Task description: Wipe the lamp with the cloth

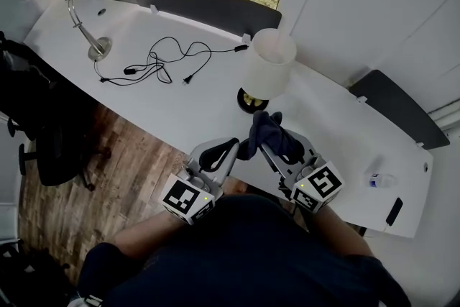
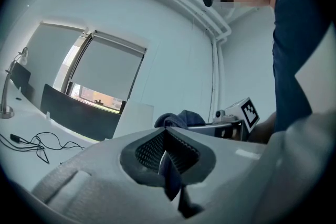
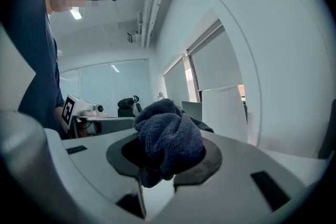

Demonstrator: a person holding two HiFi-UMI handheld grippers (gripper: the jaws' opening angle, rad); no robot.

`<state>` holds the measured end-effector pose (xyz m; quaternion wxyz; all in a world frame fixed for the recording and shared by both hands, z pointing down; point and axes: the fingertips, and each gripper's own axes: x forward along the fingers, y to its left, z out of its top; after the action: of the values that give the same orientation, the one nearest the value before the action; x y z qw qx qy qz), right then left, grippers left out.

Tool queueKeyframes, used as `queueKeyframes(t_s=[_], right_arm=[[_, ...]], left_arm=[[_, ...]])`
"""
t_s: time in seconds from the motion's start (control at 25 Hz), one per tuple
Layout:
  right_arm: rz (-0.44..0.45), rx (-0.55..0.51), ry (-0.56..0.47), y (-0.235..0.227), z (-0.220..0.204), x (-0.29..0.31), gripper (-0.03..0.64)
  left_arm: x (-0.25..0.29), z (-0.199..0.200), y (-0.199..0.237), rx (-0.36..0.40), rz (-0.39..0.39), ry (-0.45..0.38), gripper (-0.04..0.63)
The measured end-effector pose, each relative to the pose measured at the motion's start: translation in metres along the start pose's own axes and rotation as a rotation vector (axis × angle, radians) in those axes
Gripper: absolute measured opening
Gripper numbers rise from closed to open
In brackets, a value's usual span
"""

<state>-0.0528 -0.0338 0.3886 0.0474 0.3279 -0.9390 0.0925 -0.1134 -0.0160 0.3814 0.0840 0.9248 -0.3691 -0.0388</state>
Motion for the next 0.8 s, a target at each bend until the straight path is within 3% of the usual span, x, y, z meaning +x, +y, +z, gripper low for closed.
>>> queueKeyframes(t_s=[0.64,0.8], right_arm=[[0.002,-0.028,-0.043,-0.078,0.053,0.047,0.129],[0.006,0.047,-0.043,-0.094,0.052,0.06,0.129]], left_arm=[[0.025,0.003,0.026,0.004,0.09,0.033,0.006],[0.03,-0.001,0.029,-0.014,0.115,0.048,0.006]])
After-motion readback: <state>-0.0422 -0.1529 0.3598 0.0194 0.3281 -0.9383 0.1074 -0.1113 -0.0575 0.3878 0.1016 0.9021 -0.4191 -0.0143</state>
